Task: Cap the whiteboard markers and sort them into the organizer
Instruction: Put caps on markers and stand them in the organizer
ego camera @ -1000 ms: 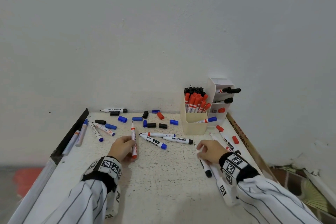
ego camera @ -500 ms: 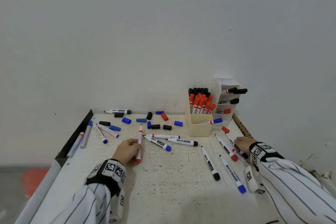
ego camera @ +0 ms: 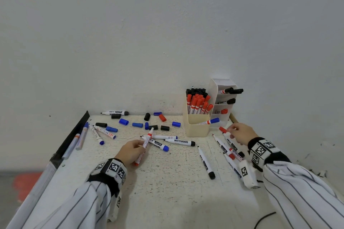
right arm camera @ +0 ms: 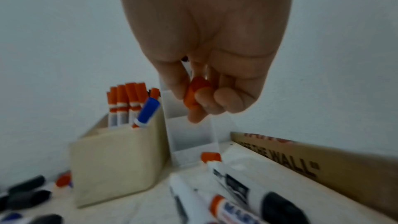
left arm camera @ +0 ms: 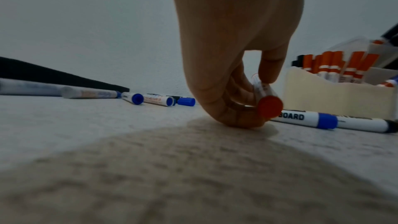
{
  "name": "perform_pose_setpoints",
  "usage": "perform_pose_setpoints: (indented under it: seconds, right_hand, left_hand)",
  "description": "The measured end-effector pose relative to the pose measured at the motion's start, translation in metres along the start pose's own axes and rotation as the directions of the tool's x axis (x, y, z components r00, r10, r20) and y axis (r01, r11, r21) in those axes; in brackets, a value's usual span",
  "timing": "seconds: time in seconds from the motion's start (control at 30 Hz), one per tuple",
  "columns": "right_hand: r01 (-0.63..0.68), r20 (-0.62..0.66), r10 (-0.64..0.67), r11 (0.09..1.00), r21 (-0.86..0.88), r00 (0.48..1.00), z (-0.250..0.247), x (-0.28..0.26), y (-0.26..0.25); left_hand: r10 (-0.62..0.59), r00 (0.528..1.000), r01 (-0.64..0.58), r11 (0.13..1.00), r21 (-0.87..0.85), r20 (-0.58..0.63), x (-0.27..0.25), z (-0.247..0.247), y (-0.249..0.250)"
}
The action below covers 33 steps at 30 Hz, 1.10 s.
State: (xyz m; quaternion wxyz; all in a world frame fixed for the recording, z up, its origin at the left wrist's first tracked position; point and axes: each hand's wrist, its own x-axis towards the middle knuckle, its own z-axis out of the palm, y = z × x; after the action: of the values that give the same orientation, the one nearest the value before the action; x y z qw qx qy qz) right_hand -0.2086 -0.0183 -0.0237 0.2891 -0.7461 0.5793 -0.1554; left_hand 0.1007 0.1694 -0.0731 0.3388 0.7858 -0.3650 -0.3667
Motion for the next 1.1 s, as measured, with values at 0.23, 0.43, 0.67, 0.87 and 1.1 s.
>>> perform_pose_setpoints:
  seconds: [0.23,0.43,0.67,0.87,1.1]
  right_hand:
    - [0.333,0.176,-0.335,0.942,0.042,0.926,0.018,-0.047,-0.041]
    - [0.384,0.094,-0.397,0.914,0.128,0.913,0.055,-0.073,-0.065]
    - [0.459,-0.082,-0.452,0.868,0.187,0.888,0.065,-0.084,-0.061]
    - [0.463,0.068,-0.477,0.872,0.159,0.876,0.062,-0.090,-0.054]
    - [0.308,0.078,-0.322,0.938,0.158,0.943,0.062,-0.097,-0.054]
  left_hand:
    - [0.147,0.984,-0.160,0.978,0.135,0.101,-0.021,0.018,0.014]
    - [0.288,0.943,-0.324,0.910,0.260,0.167,-0.042,0.036,0.029]
    - [0.339,0.925,-0.379,0.862,0.336,0.173,-0.053,0.043,0.028]
    - [0.385,0.899,-0.437,0.824,0.361,0.209,-0.062,0.050,0.031]
    - [0.396,0.909,-0.413,0.899,0.146,0.133,-0.076,0.063,0.048]
